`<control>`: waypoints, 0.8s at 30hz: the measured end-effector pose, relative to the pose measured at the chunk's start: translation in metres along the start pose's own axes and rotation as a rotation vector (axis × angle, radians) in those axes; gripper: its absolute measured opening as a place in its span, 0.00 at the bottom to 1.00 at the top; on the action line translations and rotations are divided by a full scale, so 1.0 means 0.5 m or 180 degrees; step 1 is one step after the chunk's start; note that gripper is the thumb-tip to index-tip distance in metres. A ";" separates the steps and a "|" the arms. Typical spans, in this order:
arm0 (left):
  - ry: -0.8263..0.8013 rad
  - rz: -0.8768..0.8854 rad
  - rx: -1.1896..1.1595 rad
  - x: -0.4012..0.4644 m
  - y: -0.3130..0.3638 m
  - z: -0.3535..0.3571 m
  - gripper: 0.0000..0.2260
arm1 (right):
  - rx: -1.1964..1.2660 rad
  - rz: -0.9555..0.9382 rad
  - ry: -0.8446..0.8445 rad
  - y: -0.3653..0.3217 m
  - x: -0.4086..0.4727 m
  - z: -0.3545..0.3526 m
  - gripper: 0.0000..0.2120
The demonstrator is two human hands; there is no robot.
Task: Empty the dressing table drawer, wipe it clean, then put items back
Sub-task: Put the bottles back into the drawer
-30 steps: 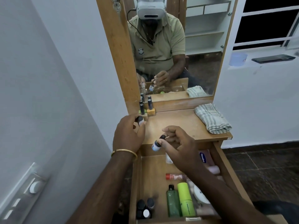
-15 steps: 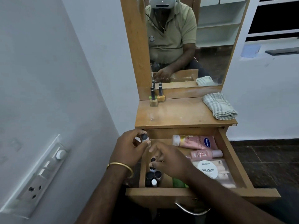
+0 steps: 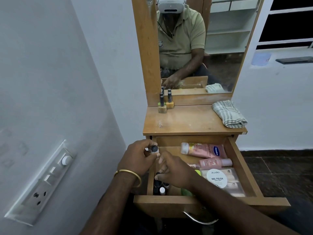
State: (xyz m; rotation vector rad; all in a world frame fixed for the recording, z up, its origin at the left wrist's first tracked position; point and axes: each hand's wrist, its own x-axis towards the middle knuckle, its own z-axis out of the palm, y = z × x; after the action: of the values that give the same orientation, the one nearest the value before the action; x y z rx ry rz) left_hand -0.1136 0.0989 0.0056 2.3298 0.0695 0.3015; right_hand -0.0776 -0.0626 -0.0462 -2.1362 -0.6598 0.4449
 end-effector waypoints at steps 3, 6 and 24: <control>-0.0133 -0.0024 0.0083 0.004 0.002 0.003 0.07 | 0.0277 0.0085 0.0347 0.006 -0.006 -0.008 0.21; -0.0259 -0.0079 0.0171 0.008 0.003 0.013 0.07 | 0.0303 -0.0016 0.0861 0.011 -0.005 -0.026 0.20; -0.0581 -0.0348 -0.0177 0.001 -0.011 0.046 0.05 | -0.0585 0.0226 0.0088 0.036 -0.002 -0.038 0.09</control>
State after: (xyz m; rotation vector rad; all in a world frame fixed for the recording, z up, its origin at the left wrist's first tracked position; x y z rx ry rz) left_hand -0.1074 0.0869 -0.0136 2.2782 0.0970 0.0354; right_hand -0.0632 -0.0843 -0.0496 -2.3412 -0.6315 0.4053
